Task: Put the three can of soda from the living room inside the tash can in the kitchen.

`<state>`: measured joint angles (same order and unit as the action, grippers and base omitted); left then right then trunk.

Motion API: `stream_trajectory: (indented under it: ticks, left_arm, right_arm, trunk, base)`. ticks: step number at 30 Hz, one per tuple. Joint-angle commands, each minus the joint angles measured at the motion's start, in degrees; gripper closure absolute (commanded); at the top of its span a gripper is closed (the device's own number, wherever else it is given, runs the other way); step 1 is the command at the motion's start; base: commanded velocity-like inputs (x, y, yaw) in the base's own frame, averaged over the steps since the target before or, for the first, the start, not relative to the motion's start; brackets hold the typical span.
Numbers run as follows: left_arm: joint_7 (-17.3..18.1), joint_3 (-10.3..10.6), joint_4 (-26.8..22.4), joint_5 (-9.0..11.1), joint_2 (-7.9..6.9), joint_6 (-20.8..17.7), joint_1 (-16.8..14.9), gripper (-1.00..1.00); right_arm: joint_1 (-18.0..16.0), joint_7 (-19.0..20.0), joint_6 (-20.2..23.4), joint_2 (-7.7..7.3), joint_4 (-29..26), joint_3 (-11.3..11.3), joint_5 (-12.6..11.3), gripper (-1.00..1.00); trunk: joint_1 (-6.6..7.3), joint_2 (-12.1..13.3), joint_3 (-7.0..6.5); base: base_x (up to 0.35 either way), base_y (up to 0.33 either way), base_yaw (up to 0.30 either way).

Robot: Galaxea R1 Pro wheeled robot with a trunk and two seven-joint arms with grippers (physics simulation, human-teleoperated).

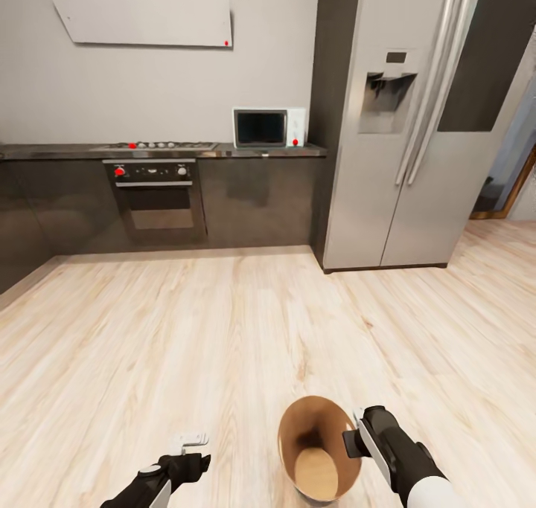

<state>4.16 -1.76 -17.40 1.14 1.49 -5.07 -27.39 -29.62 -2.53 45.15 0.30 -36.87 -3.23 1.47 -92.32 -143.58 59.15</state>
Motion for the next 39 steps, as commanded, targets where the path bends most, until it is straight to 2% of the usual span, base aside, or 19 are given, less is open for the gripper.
stream_trajectory:
  ticks: [1, 25, 39]
  left_arm:
    - [0.0, 0.0, 0.0, 0.0, 0.00, 0.0, 0.0, -1.00]
    - [-0.3, -0.2, 0.1, 0.0, -0.01, 0.0, 0.0, -1.00]
    - [-0.2, -0.2, 0.3, 0.1, -0.08, 0.0, 0.0, -1.00]
  right_arm:
    - [0.0, -0.1, 0.0, -0.02, 0.0, 0.0, 0.6, 1.00]
    - [0.0, 0.5, -0.1, -0.47, -0.9, 0.2, 0.5, 1.00]
    - [0.0, 2.1, 0.0, -0.55, -1.1, 0.2, 0.4, 1.00]
  trunk:
    - [0.02, 0.0, -0.23]
    - [0.64, 0.3, -5.55]
    - [3.72, 6.0, -8.06]
  base:
    - [0.000, 0.000, 0.000]
    - [0.000, 0.000, 0.000]
    - [0.000, 0.000, -0.016]
